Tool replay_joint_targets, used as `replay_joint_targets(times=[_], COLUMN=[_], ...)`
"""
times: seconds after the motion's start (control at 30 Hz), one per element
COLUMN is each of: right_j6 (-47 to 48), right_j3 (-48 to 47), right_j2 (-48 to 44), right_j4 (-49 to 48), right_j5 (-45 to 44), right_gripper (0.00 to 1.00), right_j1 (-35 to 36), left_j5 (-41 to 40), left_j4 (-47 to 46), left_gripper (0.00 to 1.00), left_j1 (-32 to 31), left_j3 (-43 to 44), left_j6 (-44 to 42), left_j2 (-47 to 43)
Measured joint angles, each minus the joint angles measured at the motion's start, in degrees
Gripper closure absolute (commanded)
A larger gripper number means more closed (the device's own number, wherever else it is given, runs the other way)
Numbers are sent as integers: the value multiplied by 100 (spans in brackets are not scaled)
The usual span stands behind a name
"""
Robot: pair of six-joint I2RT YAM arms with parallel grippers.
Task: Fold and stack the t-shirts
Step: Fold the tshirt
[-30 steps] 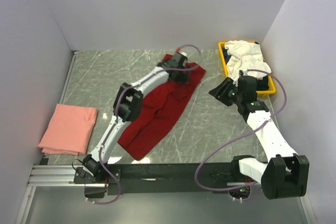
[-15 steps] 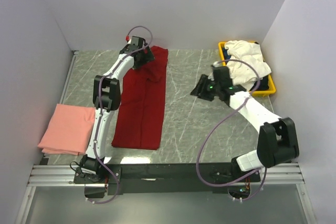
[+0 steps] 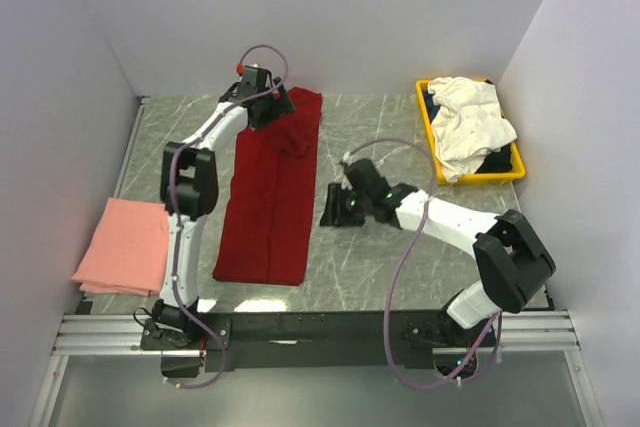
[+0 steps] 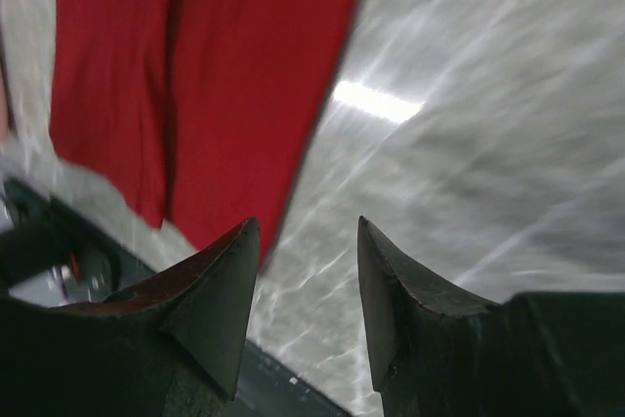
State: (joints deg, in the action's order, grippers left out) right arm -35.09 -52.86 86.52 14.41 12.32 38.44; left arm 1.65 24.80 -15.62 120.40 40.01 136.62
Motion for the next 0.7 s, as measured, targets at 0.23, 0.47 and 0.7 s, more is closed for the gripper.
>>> replay_joint_targets(times=[0.23, 0.47, 0.7], right_j6=[-487, -977, -1434], right_j3=[640, 1003, 1014], right_j2=[122, 223, 616], right_j4=[-459, -944, -1541], right_j5=[15, -44, -240], right_gripper=[48, 48, 55], right_j1=[1207, 1838, 2070], left_j5=[-603, -1191, -1541], left_j4=[-140, -365, -68], left_gripper=[9, 14, 19], left_j1=[-9, -28, -212], left_j3=[-2553, -5440, -7366], left_j6=[474, 1084, 1528], left_j2=[-2846, -5445, -7145])
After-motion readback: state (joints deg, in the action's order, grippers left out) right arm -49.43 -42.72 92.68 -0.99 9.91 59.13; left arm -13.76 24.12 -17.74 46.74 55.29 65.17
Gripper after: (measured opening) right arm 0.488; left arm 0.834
